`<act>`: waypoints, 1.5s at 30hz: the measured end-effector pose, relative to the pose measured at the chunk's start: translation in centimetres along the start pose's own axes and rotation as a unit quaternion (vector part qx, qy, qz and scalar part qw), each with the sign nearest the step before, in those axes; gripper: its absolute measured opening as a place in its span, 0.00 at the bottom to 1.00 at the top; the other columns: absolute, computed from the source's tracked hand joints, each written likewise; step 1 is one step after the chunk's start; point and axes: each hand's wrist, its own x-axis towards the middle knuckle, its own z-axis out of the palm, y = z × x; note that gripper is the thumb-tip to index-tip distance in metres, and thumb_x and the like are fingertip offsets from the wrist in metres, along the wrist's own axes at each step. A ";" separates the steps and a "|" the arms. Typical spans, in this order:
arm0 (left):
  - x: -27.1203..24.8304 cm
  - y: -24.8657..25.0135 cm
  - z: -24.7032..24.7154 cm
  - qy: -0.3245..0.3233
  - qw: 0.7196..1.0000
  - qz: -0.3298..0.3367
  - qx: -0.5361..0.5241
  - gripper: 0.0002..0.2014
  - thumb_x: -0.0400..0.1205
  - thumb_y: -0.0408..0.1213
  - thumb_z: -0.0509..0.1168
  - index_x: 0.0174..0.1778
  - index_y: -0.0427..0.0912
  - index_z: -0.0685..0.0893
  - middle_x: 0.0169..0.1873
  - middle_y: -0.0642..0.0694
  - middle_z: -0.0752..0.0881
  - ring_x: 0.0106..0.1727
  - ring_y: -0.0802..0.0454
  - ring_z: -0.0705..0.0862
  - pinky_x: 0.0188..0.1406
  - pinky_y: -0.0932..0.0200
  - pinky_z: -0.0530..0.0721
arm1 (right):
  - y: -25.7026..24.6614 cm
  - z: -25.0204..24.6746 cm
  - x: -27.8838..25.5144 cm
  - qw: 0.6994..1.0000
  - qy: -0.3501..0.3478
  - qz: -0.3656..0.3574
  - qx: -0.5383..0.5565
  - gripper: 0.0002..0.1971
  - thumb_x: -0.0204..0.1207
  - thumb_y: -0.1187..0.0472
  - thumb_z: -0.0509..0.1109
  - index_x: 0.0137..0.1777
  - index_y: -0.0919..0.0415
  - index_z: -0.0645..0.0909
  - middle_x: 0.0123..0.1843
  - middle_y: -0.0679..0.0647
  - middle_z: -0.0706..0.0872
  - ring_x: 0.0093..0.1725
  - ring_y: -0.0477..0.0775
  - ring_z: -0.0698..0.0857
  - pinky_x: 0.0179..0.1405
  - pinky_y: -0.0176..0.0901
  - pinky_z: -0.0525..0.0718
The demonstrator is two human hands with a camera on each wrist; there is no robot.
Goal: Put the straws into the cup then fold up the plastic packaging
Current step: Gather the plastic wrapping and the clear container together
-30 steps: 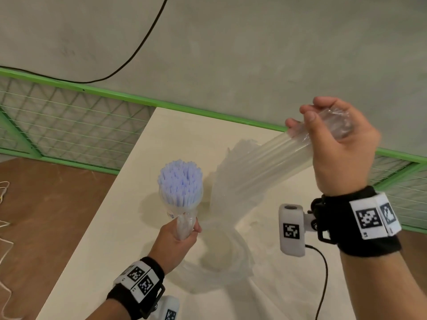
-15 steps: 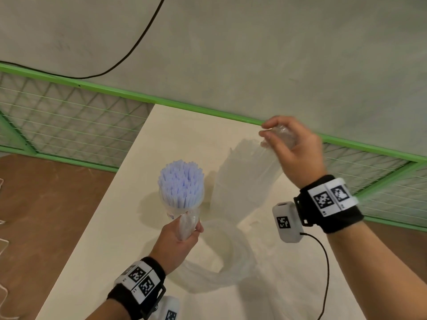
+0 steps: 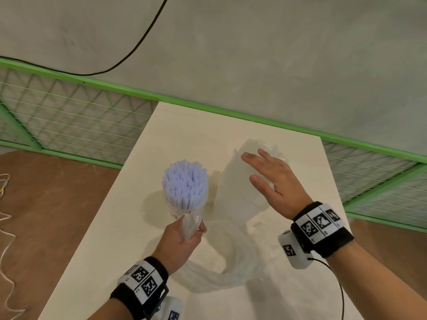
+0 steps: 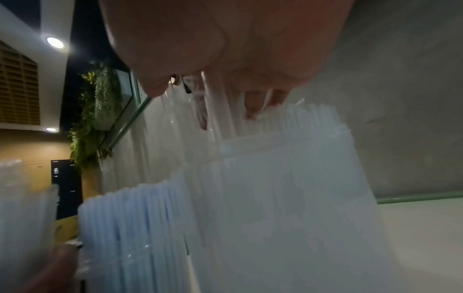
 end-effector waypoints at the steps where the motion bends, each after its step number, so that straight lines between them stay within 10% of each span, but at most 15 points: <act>1: 0.0 0.0 0.0 0.000 1.000 0.001 0.005 0.12 0.76 0.29 0.67 0.36 0.53 0.84 0.41 0.48 0.89 0.42 0.60 0.85 0.45 0.73 0.78 | -0.2 -0.2 -0.2 0.999 -0.020 -0.001 -0.025 0.31 0.82 0.34 0.47 0.83 0.43 0.63 0.83 0.37 0.65 0.86 0.41 0.50 0.83 0.50 0.49; 9: 0.1 0.0 0.2 0.005 1.000 -0.003 0.019 0.06 0.73 0.37 0.65 0.37 0.54 0.84 0.40 0.50 0.89 0.44 0.55 0.85 0.45 0.72 0.79 | 0.3 1.3 -1.4 0.976 -0.061 -0.003 -0.207 0.33 0.82 0.30 0.44 0.86 0.38 0.48 0.86 0.32 0.50 0.86 0.49 0.36 0.81 0.64 0.42; 17: 0.0 -0.1 0.4 0.014 1.000 -0.011 0.012 0.06 0.72 0.37 0.66 0.37 0.54 0.85 0.41 0.48 0.89 0.45 0.51 0.86 0.46 0.68 0.80 | -1.7 2.8 0.1 0.970 0.025 0.032 -0.238 0.41 0.68 0.21 0.57 0.80 0.37 0.64 0.84 0.35 0.62 0.85 0.62 0.56 0.66 0.72 0.62; 27: -0.3 -0.2 0.3 0.025 0.999 -0.009 0.033 0.16 0.78 0.23 0.68 0.38 0.53 0.85 0.40 0.51 0.89 0.43 0.56 0.86 0.43 0.75 0.78 | -1.9 5.1 2.1 0.976 0.167 0.032 -0.139 0.08 0.76 0.41 0.72 0.46 0.43 0.81 0.54 0.35 0.87 0.70 0.51 0.78 0.65 0.66 0.62; 33: -0.4 0.0 0.5 0.026 0.999 0.004 0.025 0.12 0.77 0.28 0.67 0.37 0.54 0.84 0.39 0.51 0.89 0.43 0.57 0.85 0.44 0.74 0.79 | -1.6 3.7 2.2 0.974 0.189 0.043 -0.115 0.15 0.75 0.51 0.74 0.61 0.40 0.79 0.67 0.42 0.80 0.70 0.49 0.77 0.59 0.60 0.65; 41: -0.6 0.1 0.5 0.019 0.999 -0.025 0.007 0.05 0.73 0.36 0.67 0.37 0.51 0.85 0.41 0.47 0.88 0.44 0.49 0.86 0.46 0.66 0.80 | -1.5 2.5 2.7 0.957 -0.059 0.088 -0.270 0.25 0.86 0.38 0.37 0.82 0.32 0.55 0.85 0.32 0.55 0.87 0.52 0.49 0.72 0.75 0.50; 45: -0.7 0.3 0.8 0.030 0.998 -0.059 -0.001 0.03 0.76 0.38 0.74 0.38 0.45 0.88 0.31 0.53 0.87 0.34 0.55 0.82 0.37 0.70 0.79 | -4.4 1.1 1.9 0.973 0.011 0.026 -0.231 0.30 0.83 0.32 0.41 0.83 0.36 0.57 0.88 0.40 0.49 0.87 0.57 0.43 0.75 0.73 0.50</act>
